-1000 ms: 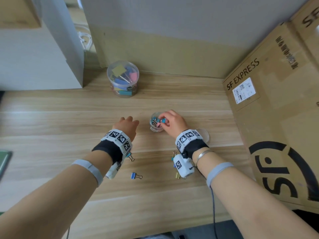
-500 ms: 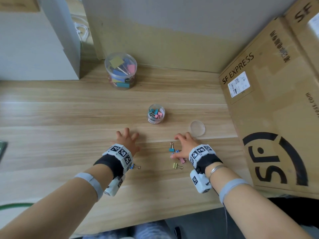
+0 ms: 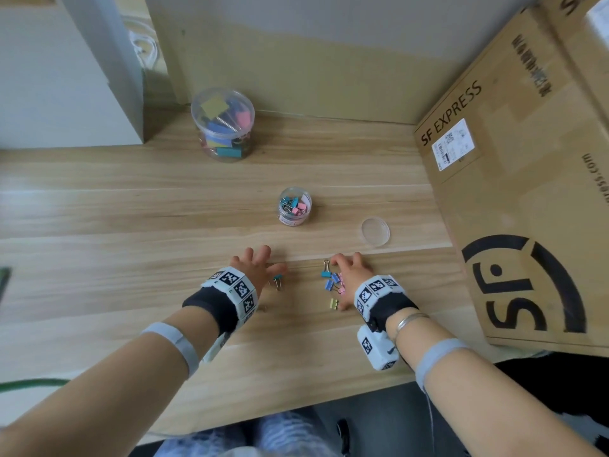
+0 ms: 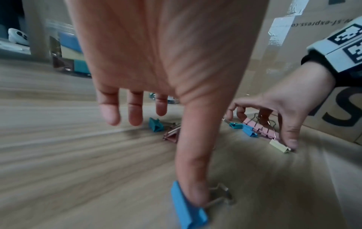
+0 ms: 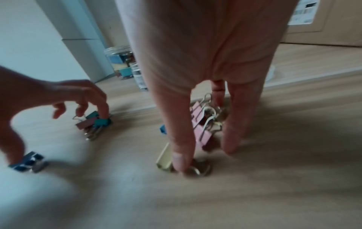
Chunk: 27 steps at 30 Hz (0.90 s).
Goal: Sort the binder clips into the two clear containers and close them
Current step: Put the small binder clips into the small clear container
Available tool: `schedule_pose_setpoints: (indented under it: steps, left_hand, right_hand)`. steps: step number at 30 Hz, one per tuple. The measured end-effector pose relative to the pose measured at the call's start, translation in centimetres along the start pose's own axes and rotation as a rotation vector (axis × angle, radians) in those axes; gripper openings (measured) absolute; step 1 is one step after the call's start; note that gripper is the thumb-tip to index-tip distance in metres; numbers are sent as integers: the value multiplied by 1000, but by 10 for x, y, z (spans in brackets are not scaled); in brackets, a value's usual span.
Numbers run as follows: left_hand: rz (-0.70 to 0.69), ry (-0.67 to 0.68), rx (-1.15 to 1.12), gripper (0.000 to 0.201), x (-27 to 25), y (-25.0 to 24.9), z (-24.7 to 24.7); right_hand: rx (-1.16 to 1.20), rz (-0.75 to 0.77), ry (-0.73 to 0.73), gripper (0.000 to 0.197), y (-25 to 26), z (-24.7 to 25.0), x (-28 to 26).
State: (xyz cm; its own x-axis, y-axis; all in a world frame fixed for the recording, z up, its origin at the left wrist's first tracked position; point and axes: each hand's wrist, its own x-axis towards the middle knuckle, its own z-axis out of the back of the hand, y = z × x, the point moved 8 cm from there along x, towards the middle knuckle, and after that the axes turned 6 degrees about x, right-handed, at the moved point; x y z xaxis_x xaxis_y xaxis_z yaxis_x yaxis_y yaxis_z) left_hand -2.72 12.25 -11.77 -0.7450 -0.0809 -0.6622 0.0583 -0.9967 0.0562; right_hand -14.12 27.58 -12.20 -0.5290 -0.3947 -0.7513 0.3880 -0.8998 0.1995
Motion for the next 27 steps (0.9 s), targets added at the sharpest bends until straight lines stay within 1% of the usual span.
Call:
schedule_pose_setpoints:
  steps: [2, 4, 6, 7, 8, 10, 12, 13, 15, 16, 17, 20, 22, 27]
  left_hand:
    - [-38, -12, -101, 85, 4, -1, -1]
    - [-69, -21, -221, 76, 7, -2, 2]
    - [-71, -49, -368, 65, 11, -4, 9]
    - [-54, -70, -435, 61, 13, -3, 13]
    - [-35, -94, -485, 60, 15, -1, 15]
    - [-17, -117, -529, 68, 17, 1, 15]
    - [-37, -85, -481, 80, 16, -1, 10]
    - [-49, -60, -437, 84, 15, -2, 7]
    - [-53, -40, -368, 83, 14, -5, 4]
    - [-42, -50, -362, 78, 16, -6, 5]
    - [-24, -66, -379, 72, 17, -6, 7]
    - [16, -98, -451, 57, 23, -2, 12]
    - [20, -107, -465, 53, 25, 1, 15]
    - [27, -150, -504, 46, 29, 2, 18]
  right_hand:
    - [18, 57, -23, 83, 13, -1, 2]
    - [18, 115, -63, 72, 28, 0, 5]
    - [24, 164, -105, 60, 43, 1, 6]
    - [27, 178, -116, 58, 48, 1, 7]
    - [32, 186, -120, 59, 53, 2, 8]
    - [50, 185, -125, 64, 55, 5, 8]
    - [70, 183, -126, 73, 53, 7, 7]
    - [54, 191, -114, 82, 53, 6, 6]
    - [-39, 222, -83, 96, 57, -2, 5]
    - [-82, 245, -86, 97, 62, -4, 5]
    - [-101, 264, -96, 94, 66, -5, 6]
    - [-51, 294, -124, 74, 77, -2, 10]
    - [-28, 307, -122, 64, 81, 1, 12]
    - [-73, 345, -116, 48, 83, 5, 17]
